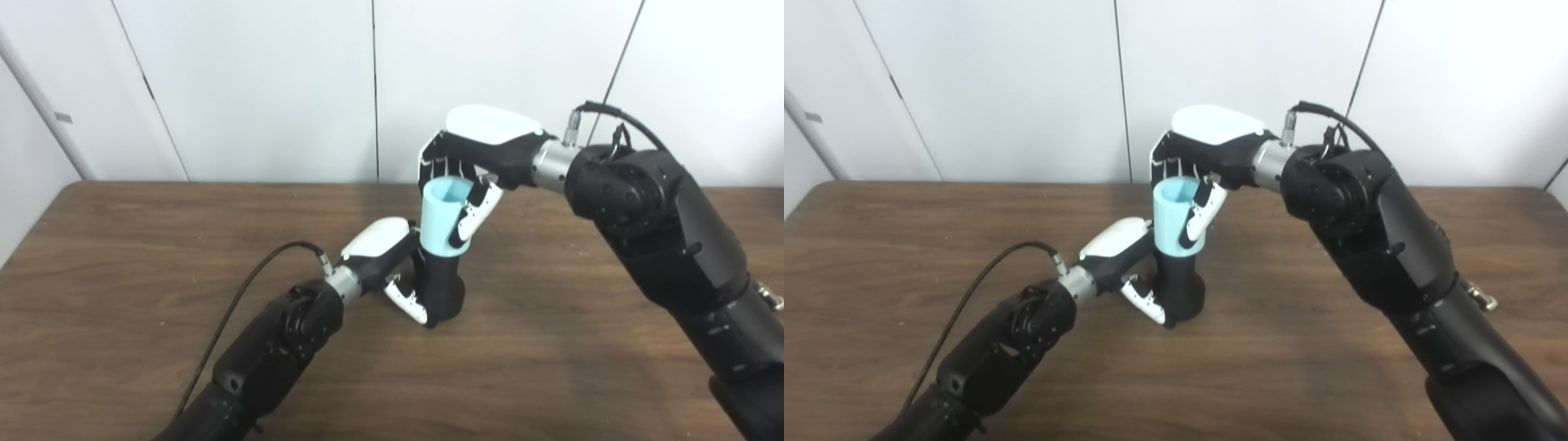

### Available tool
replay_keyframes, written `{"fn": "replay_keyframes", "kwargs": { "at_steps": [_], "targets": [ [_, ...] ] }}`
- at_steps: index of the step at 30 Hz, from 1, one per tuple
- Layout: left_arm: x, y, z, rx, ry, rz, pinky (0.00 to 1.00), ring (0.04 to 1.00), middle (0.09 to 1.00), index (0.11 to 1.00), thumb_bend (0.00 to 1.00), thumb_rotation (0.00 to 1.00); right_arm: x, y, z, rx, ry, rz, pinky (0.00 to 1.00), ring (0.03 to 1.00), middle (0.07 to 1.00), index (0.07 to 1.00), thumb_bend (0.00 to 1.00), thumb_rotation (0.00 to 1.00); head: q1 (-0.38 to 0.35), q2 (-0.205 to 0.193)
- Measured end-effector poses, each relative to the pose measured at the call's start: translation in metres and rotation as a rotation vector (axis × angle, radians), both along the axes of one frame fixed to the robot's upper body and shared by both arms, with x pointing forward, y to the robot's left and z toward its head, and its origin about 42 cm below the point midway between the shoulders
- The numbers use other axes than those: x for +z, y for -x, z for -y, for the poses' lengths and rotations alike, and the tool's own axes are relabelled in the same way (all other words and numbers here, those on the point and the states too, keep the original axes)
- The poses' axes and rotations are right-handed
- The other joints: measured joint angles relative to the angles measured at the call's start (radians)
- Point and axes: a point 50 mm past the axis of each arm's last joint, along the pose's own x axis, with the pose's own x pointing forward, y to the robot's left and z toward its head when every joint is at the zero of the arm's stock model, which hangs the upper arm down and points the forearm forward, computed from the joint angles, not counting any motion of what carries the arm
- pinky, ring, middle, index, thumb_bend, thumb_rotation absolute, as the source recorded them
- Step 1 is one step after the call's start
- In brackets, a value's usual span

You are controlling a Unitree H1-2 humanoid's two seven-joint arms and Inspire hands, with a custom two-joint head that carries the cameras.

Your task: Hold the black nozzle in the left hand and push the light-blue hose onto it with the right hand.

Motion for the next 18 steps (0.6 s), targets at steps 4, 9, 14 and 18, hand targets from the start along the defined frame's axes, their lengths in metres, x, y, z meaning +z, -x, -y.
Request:
{"fn": "replay_keyframes", "kwargs": {
  "at_steps": [4,9,14,18],
  "targets": [
    [0.000,0.000,0.000,0.000,0.000,-0.001,1.00,0.604,0.466,0.498,0.53,0.00,-0.001,0.002,-0.001,-0.006,0.006,-0.001,0.39,0.460,0.464,0.481,0.50,0.00,-0.002,0.006],
    [0.000,0.000,0.001,-0.001,0.002,-0.001,1.00,0.603,0.468,0.497,0.53,0.00,-0.009,0.004,-0.002,-0.005,0.023,-0.025,0.38,0.439,0.436,0.501,0.50,0.00,-0.005,0.008],
    [0.000,0.000,0.001,-0.002,0.002,-0.001,1.00,0.603,0.468,0.497,0.53,0.00,-0.011,0.004,-0.001,-0.005,0.025,-0.027,0.37,0.443,0.461,0.496,0.50,0.00,0.000,0.012],
    [0.000,0.000,0.001,-0.002,0.002,-0.001,1.00,0.604,0.469,0.497,0.53,0.00,-0.012,0.005,-0.002,-0.003,0.028,-0.026,0.37,0.445,0.478,0.490,0.50,0.00,0.003,0.012]
  ]
}}
